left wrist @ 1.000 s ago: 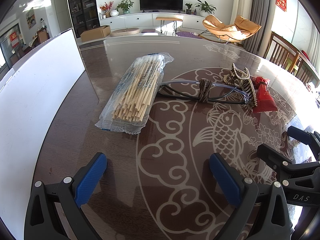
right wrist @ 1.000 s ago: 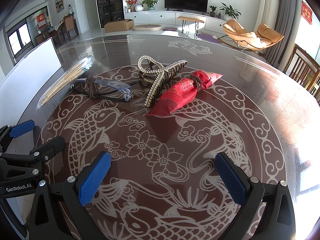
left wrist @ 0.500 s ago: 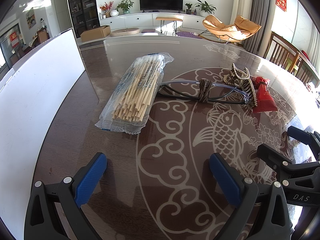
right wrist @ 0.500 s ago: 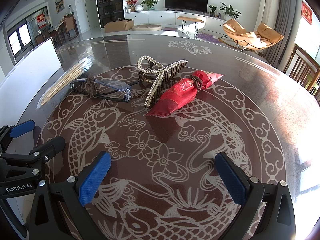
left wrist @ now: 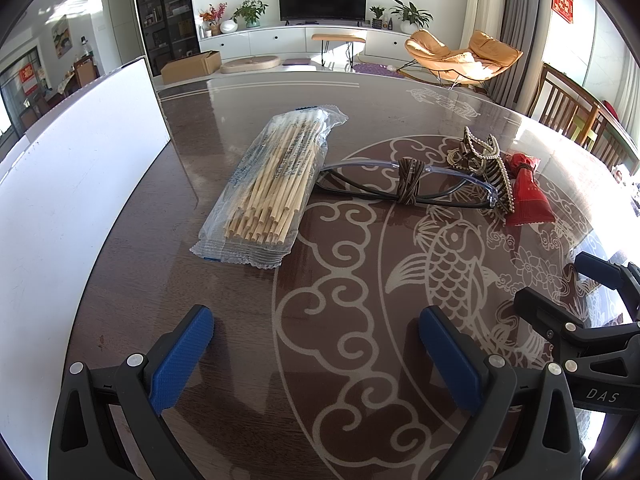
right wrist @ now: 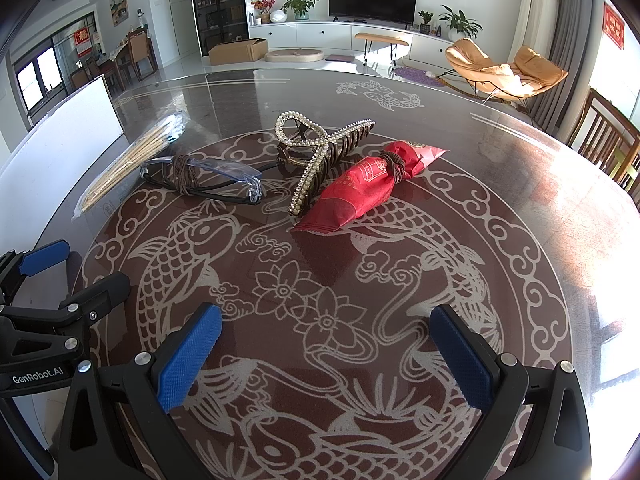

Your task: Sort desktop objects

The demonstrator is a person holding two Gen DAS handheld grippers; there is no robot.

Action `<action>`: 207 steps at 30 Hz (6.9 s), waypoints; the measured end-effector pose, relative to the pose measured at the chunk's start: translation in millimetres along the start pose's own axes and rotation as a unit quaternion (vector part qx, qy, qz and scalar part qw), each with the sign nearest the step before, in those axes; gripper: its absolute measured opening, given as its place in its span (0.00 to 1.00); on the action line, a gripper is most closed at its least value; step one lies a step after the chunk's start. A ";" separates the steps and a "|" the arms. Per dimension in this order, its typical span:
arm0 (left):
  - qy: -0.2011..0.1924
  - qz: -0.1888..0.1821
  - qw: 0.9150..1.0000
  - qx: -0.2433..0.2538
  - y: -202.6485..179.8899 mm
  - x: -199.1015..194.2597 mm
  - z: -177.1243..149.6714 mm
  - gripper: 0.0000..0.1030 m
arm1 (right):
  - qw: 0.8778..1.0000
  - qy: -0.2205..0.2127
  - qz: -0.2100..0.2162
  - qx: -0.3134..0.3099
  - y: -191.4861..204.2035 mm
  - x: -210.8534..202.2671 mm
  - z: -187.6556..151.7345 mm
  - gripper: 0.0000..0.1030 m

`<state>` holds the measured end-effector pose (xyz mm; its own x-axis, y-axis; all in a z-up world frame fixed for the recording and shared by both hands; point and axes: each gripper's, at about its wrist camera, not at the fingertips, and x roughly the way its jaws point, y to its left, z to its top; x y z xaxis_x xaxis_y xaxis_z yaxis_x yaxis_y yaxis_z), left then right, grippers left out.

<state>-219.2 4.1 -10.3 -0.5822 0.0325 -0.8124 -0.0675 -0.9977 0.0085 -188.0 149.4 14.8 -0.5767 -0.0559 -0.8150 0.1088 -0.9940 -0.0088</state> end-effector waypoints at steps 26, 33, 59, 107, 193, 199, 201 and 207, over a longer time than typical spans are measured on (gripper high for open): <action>0.000 0.000 1.000 0.000 -0.2 0.1 0.2 1.00 | 1.000 0.000 0.000 0.000 -0.3 0.1 0.0 1.00; 0.000 0.000 1.000 0.000 -0.3 0.1 0.1 1.00 | 1.000 0.000 0.000 0.000 -0.1 0.1 0.0 1.00; 0.000 0.001 1.000 -0.001 -0.3 0.3 0.4 1.00 | 1.000 0.000 0.000 0.000 -0.7 0.2 0.1 1.00; 0.000 0.001 1.000 -0.001 -2.1 0.2 0.1 1.00 | 1.000 0.000 0.000 0.000 -0.3 0.2 -0.1 1.00; 0.044 -0.038 0.995 0.087 24.2 57.2 79.3 1.00 | 1.000 0.000 0.000 0.000 -0.6 0.7 0.0 1.00; 0.011 -0.051 0.996 0.073 38.1 49.7 83.8 0.33 | 1.000 0.000 -0.002 -0.001 -0.3 -0.4 0.3 1.00; -0.003 -0.032 0.997 0.072 43.4 40.5 76.5 0.32 | 1.000 0.000 -0.002 -0.001 -0.1 -0.6 0.2 1.00; -0.004 -0.021 0.999 0.044 58.9 2.4 16.9 0.32 | 1.000 0.000 -0.002 -0.001 0.0 -0.6 0.2 1.00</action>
<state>-238.3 -53.6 -1.9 -0.5836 0.0751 -0.8085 -0.1627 -0.9863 0.0258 -187.8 149.4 15.4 -0.5765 -0.0528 -0.8154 0.1081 -0.9941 -0.0121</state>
